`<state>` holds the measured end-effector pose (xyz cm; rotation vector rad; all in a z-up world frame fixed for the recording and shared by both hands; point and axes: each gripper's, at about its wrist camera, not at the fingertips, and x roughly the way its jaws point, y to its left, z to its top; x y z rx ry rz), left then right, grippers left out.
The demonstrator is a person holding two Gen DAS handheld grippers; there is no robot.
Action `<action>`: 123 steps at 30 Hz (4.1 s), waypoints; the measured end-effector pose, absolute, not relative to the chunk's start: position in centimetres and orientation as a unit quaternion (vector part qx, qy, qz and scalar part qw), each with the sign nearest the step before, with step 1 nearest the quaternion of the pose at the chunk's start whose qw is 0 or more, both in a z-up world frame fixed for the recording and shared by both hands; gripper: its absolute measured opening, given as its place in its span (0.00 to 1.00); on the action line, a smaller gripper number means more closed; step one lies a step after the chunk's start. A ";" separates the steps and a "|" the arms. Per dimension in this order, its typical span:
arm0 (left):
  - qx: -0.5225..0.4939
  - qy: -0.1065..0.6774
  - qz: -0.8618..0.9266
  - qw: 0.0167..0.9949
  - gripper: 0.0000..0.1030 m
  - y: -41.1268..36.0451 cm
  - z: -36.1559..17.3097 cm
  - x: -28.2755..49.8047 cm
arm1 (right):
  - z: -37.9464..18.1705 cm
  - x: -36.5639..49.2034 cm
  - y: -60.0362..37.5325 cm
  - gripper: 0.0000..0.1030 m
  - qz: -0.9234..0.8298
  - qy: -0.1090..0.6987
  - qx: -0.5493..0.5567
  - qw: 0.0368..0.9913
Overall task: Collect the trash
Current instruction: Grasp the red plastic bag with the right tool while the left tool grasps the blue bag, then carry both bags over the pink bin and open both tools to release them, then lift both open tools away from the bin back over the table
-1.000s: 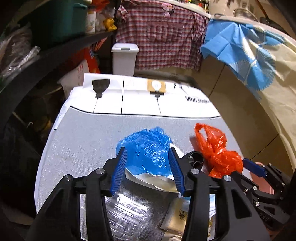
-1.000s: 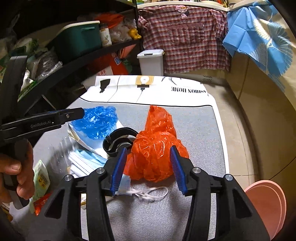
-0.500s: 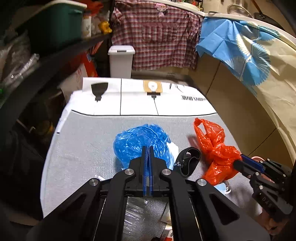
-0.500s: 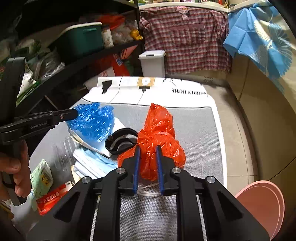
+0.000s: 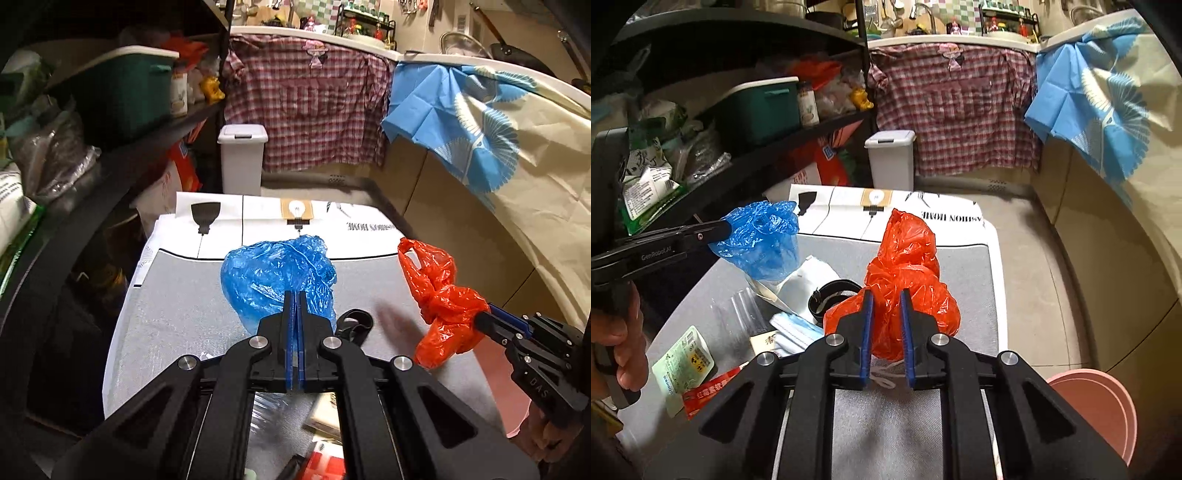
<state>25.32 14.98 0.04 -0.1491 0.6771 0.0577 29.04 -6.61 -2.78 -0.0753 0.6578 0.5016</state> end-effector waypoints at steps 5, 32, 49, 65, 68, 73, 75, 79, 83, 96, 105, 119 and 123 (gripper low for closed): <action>-0.068 0.317 0.029 0.946 0.01 14.2 1.3 23.7 | -1.2 27.8 -7.3 0.14 0.242 0.302 -0.036 0.921; -0.067 0.262 0.009 0.963 0.01 10.0 6.5 14.8 | 6.9 19.0 -12.3 0.13 0.245 0.240 -0.029 0.939; -0.042 0.261 -0.037 0.964 0.01 3.6 6.4 13.4 | 9.2 15.4 -18.6 0.13 0.200 0.201 -0.038 0.958; -0.026 0.279 -0.101 0.955 0.01 -3.1 4.6 15.7 | 5.7 17.5 -26.3 0.13 0.115 0.234 0.007 0.965; -0.026 0.283 -0.115 0.952 0.01 -4.4 4.2 16.2 | 5.1 18.0 -27.8 0.13 0.102 0.246 0.021 0.964; -0.023 0.289 -0.134 0.948 0.01 -6.5 3.4 17.3 | 4.1 18.9 -29.4 0.13 0.079 0.262 0.025 0.961; -0.025 0.294 -0.140 0.945 0.01 -7.3 3.0 17.9 | 3.8 19.1 -29.9 0.13 0.074 0.269 0.027 0.960; -0.021 0.305 -0.152 0.940 0.01 -8.6 2.2 18.7 | 3.2 19.4 -30.4 0.13 0.069 0.280 0.025 0.957; -0.015 0.314 -0.163 0.935 0.01 -10.3 1.4 19.6 | 2.8 19.7 -30.6 0.13 0.063 0.288 0.022 0.955; 0.001 0.334 -0.174 0.926 0.01 -13.1 -0.6 21.1 | 1.6 20.7 -30.8 0.13 0.052 0.310 0.014 0.949; -0.004 0.342 -0.189 0.920 0.25 -13.6 -1.0 21.6 | 0.7 21.7 -31.1 0.49 0.036 0.338 0.015 0.941; -0.032 0.312 -0.170 0.934 0.25 -9.6 1.6 20.2 | 1.7 20.7 -30.1 0.50 0.043 0.300 0.009 0.953; -0.039 0.302 -0.154 0.940 0.25 -7.5 2.8 19.6 | 2.2 20.0 -28.8 0.50 0.054 0.284 -0.004 0.957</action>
